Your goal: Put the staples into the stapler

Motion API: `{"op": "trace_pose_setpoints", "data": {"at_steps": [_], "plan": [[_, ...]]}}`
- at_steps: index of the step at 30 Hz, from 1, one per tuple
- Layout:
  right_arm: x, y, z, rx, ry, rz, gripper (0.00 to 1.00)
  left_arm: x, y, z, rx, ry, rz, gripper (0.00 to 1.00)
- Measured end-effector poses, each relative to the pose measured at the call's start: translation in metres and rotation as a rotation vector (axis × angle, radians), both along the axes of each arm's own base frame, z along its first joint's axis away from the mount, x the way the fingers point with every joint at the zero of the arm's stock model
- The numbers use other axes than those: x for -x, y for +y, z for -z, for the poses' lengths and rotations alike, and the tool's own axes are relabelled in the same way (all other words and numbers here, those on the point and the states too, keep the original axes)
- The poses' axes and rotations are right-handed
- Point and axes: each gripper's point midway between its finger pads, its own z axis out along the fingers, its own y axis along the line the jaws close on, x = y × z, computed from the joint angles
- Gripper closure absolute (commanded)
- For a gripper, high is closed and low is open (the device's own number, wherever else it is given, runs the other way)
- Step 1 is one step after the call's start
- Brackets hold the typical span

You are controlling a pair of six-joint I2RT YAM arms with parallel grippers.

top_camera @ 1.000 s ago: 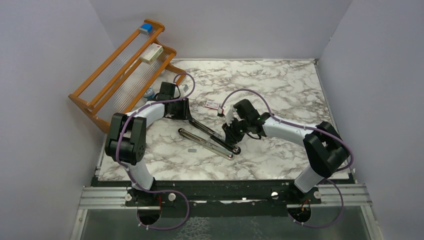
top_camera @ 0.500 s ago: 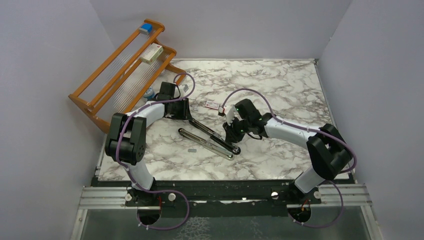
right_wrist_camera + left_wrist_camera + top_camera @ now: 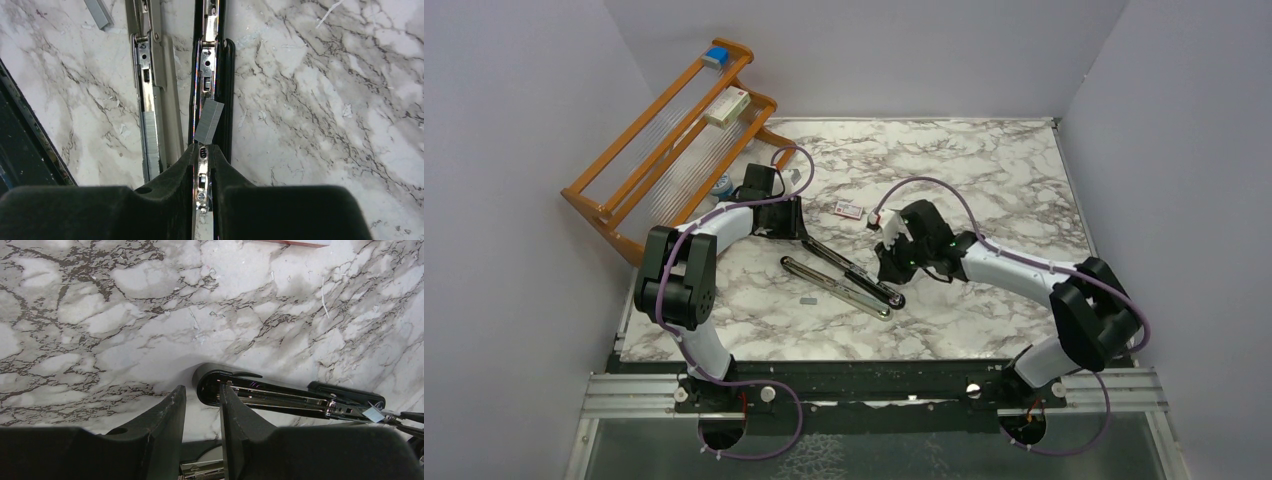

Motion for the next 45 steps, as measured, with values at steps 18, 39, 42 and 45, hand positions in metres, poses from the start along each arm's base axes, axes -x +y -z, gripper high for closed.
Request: {"op": "trace_pose_setpoints", "data": {"at_steps": [18, 39, 42, 45], "plan": [[-0.012, 0.006, -0.005, -0.041, -0.026, 0.063, 0.53, 0.000, 0.000, 0.000, 0.000, 0.000, 0.000, 0.67], [-0.019, -0.004, 0.013, -0.156, 0.138, 0.216, 0.43, 0.000, 0.000, 0.000, 0.000, 0.000, 0.000, 0.67], [-0.015, -0.007, 0.017, -0.207, 0.196, 0.251, 0.43, 0.000, 0.000, 0.000, 0.000, 0.000, 0.000, 0.65], [-0.012, -0.006, 0.017, -0.261, 0.243, 0.265, 0.43, 0.000, 0.000, 0.000, -0.001, 0.000, 0.000, 0.62]]}}
